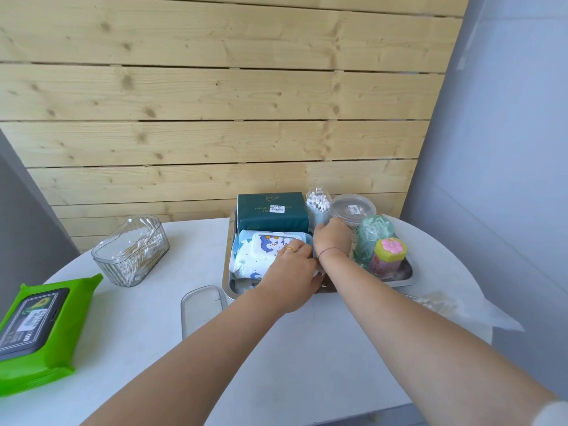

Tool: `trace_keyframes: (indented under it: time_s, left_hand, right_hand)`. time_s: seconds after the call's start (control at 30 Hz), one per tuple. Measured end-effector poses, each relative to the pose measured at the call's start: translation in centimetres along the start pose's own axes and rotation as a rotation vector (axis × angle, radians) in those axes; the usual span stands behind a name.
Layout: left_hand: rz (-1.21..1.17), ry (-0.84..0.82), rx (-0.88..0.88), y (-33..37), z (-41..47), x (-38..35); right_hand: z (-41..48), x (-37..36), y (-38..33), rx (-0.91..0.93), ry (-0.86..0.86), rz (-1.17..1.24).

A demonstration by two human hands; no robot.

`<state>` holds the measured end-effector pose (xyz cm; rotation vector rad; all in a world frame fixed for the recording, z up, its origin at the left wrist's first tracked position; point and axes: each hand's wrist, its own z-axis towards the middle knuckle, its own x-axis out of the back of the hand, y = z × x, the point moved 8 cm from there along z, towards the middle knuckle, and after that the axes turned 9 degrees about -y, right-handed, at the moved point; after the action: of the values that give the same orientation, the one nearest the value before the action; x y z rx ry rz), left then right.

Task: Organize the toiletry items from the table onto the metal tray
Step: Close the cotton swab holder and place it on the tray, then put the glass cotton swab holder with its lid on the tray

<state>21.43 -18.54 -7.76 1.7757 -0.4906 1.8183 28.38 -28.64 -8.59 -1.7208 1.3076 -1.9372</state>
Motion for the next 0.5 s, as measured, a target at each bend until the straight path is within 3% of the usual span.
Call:
trace_keyframes:
  time_s: [0.3,0.5]
  left_hand:
    - [-0.301,0.148,-0.013,-0.6,-2.0,1.4]
    - [-0.469,0.438,0.185,-5.4,-8.3,5.0]
  right_hand:
    - [0.5,-0.2,0.4,0.011,-0.038,-0.046]
    - [-4.0,1.1,-1.7,0.145,-0.056,-0.047]
